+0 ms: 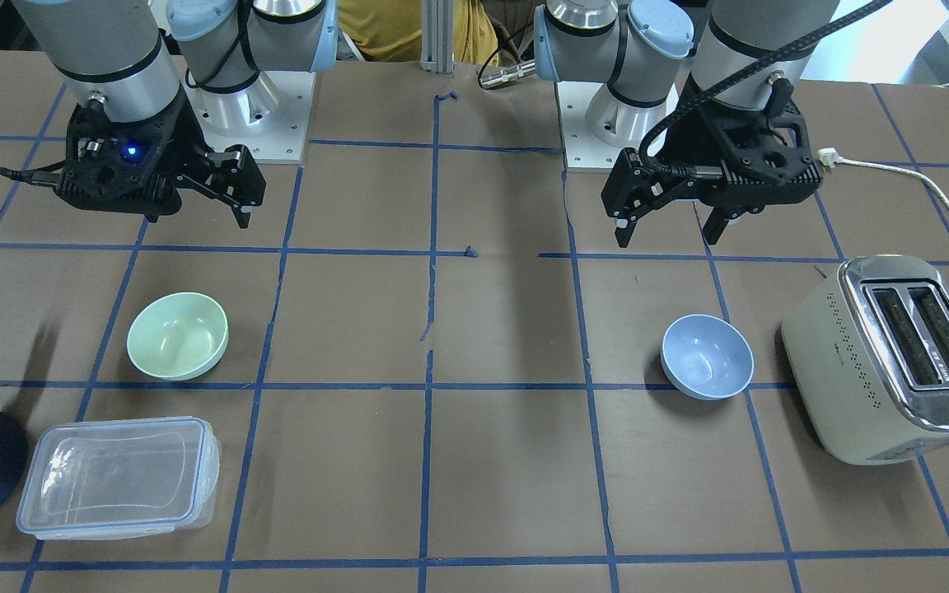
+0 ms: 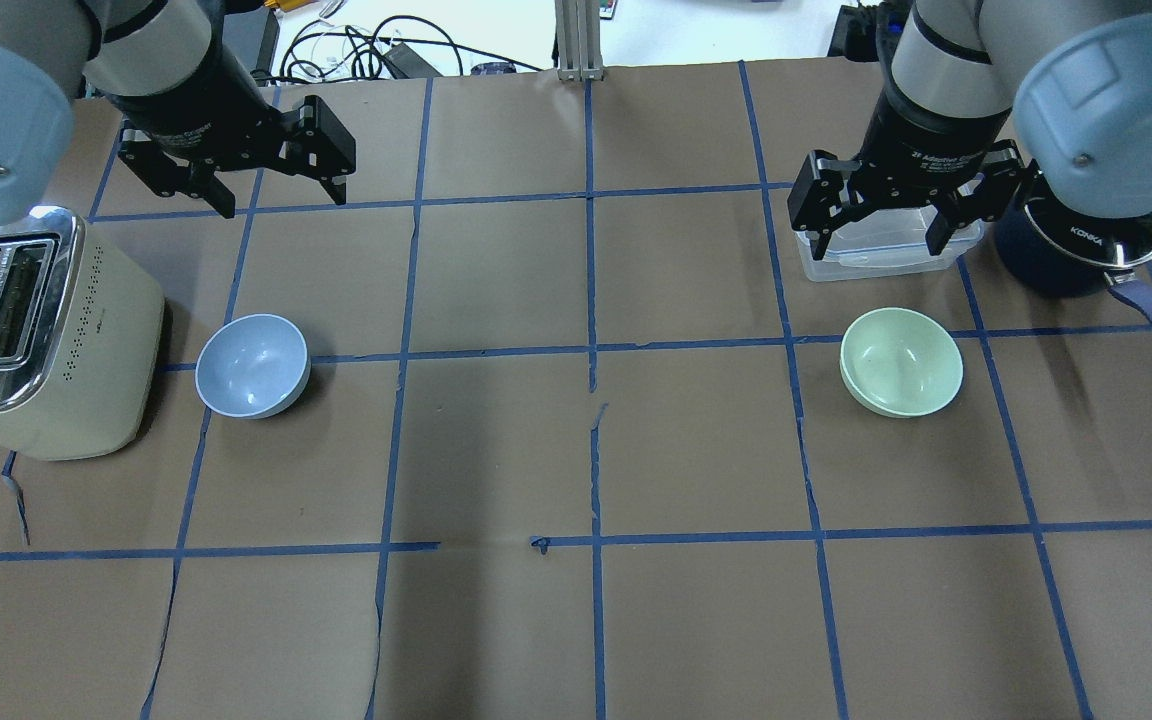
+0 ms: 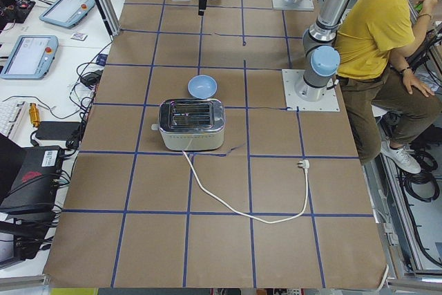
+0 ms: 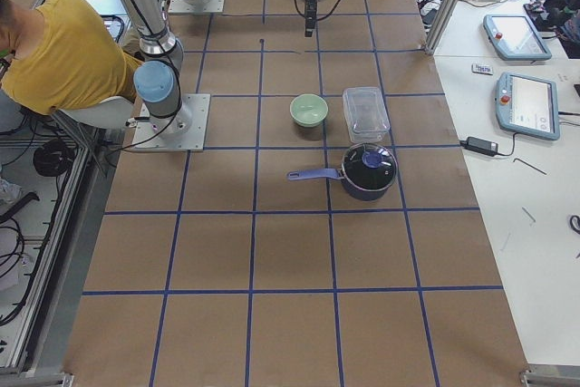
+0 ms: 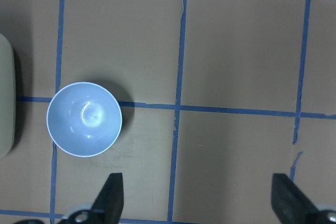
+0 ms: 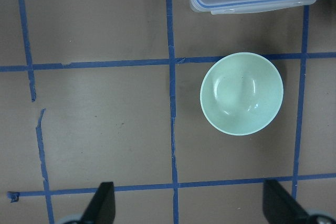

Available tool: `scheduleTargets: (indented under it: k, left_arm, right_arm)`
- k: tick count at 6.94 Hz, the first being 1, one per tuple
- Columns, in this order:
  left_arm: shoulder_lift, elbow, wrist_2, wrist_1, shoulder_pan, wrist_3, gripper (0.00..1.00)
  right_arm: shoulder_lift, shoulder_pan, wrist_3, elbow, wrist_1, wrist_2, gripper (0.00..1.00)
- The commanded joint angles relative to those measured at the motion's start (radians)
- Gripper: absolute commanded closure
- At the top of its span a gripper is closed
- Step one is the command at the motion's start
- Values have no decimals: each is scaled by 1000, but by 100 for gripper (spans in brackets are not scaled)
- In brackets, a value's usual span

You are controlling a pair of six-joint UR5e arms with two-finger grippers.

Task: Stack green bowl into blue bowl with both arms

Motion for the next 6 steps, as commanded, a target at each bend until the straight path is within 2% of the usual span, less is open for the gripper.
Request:
scheduleTargets:
  k: [1,6]
  left_arm:
    - [-11,12,3,-4,-1,-1,0]
    - [-30,55,4,-43,2,-1,0]
  right_arm:
    - [-2,-2,0,1,0,6,0]
    - [-5,-2,0,1,20,6,0]
